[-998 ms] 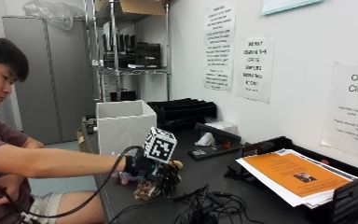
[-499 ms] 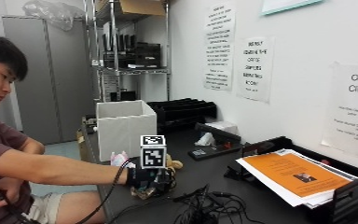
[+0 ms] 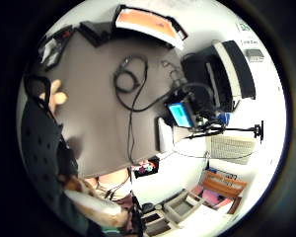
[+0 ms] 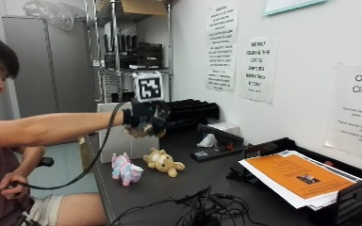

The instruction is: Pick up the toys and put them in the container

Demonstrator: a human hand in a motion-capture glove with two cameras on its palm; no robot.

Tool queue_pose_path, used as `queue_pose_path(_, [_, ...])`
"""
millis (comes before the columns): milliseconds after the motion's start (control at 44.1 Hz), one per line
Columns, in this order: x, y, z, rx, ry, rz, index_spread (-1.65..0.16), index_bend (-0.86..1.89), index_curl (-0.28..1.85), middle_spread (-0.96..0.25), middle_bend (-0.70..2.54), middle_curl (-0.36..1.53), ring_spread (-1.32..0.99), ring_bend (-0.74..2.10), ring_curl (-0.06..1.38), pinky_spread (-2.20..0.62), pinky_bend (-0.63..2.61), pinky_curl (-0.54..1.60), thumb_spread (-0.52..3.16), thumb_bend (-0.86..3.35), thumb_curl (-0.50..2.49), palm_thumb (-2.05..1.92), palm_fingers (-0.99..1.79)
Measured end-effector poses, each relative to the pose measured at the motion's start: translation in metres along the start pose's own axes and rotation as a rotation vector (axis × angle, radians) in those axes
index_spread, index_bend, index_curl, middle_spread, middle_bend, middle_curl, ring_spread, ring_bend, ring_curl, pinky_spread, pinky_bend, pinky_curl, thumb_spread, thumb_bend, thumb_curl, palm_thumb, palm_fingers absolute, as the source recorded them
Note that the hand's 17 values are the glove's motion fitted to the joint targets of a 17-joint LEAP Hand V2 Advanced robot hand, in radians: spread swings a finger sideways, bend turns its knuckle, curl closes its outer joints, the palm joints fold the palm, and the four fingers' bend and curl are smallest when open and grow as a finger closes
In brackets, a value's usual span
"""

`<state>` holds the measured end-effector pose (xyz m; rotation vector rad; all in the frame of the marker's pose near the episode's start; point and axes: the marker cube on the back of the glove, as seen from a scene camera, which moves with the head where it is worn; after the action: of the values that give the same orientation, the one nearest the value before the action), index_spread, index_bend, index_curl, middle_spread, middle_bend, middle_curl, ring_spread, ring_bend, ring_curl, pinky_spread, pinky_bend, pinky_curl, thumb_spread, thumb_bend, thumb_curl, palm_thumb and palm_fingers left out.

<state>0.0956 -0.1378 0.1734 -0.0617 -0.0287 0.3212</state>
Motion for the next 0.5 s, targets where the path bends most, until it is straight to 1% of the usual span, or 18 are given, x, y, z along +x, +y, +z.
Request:
queue_pose_path(68, [-0.008, 0.000, -0.046, 0.060, -0.009, 0.004, -0.31, 0.86, 0.19, -0.21, 0.95, 0.64, -0.31, 1.30, 0.51, -0.33, 0.96, 0.39, 0.77, 0.22, 0.74, 0.63, 1.10])
queue_pose_path(136, [-0.028, 0.002, -0.085, 0.111, -0.050, -0.070, -0.31, 0.88, 0.21, -0.20, 0.96, 0.65, -0.30, 1.31, 0.51, -0.34, 0.96, 0.39, 0.73, 0.22, 0.77, 0.63, 1.09])
queue_pose_path(204, [-0.056, 0.003, -0.117, 0.145, -0.075, -0.106, -0.32, 0.90, 0.22, -0.19, 0.96, 0.66, -0.30, 1.31, 0.52, -0.33, 0.96, 0.40, 0.69, 0.22, 0.80, 0.63, 1.08])
queue_pose_path(318, [-0.115, 0.002, -0.157, 0.186, -0.087, -0.086, -0.32, 0.92, 0.24, -0.19, 0.96, 0.67, -0.30, 1.32, 0.53, -0.34, 0.97, 0.41, 0.63, 0.22, 0.85, 0.63, 1.07])
queue_pose_path(408, [-0.183, 0.011, -0.177, 0.207, -0.110, -0.277, -0.32, 0.93, 0.25, -0.18, 0.97, 0.68, -0.30, 1.32, 0.53, -0.34, 0.97, 0.42, 0.60, 0.22, 0.88, 0.62, 1.06])
queue_pose_path(499, [-0.261, 0.021, -0.185, 0.204, -0.129, -0.395, -0.32, 0.93, 0.26, -0.18, 0.97, 0.69, -0.30, 1.33, 0.54, -0.34, 0.97, 0.42, 0.57, 0.22, 0.92, 0.61, 1.06])
